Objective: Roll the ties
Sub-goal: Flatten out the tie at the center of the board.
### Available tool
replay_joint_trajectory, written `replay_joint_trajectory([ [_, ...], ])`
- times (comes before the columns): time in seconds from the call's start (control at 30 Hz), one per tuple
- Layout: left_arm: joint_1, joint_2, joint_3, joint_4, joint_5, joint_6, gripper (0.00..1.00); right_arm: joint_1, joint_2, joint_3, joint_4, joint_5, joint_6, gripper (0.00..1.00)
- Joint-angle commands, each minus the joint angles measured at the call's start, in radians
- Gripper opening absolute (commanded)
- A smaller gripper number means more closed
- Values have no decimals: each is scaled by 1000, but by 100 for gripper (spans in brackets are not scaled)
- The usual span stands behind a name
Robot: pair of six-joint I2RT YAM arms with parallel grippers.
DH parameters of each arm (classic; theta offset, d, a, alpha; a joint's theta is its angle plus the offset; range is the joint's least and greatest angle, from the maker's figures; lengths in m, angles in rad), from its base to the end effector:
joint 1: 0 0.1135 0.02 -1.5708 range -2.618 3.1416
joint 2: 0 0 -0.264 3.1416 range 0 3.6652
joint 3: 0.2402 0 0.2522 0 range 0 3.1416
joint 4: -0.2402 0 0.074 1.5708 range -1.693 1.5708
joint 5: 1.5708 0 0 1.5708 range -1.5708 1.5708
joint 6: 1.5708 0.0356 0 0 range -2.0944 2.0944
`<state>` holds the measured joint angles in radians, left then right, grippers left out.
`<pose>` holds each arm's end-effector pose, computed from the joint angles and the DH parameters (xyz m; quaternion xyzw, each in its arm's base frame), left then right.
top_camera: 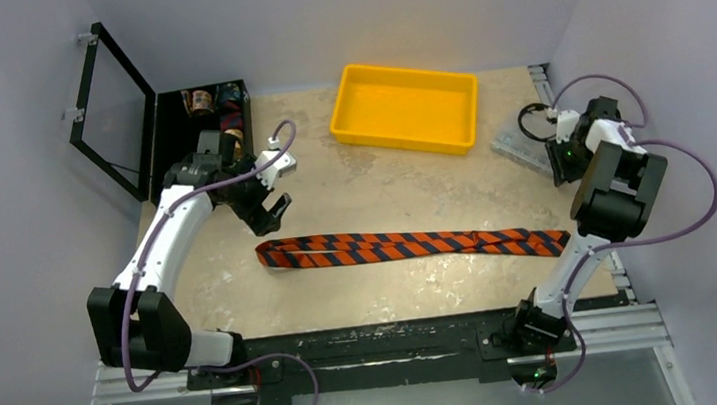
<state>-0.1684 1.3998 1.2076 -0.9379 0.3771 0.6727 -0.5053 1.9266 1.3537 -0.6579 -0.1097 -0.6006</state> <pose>0.2666 -0.0586 0.2889 0.4287 0.8583 -0.1236 0.2535 0.3404 -0.1838 0.1755 -0.0561 0.9825 -0.0427 0.1721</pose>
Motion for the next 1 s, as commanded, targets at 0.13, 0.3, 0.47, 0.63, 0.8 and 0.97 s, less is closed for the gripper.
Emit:
replay_joint_trajectory([
  [0.13, 23, -60, -5, 124, 81, -118, 100, 136, 160, 362, 13, -240, 92, 48],
  [0.3, 14, 11, 63, -115, 202, 79, 100, 123, -62, 212, -174, -240, -176, 57],
  [0.47, -152, -42, -191, 56, -57, 178, 100, 123, -321, -85, -300, -167, -305, 53],
  [0.63, -311, -91, -353, 270, -187, 260, 100, 131, -475, -323, -306, -118, -311, 47],
  [0.8, -384, -36, -391, 360, -243, 349, 100, 132, -529, -450, -244, -50, -304, 45],
  [0.97, -396, 37, -402, 390, -294, 409, 85, 132, -509, -507, -171, 4, -302, 44],
])
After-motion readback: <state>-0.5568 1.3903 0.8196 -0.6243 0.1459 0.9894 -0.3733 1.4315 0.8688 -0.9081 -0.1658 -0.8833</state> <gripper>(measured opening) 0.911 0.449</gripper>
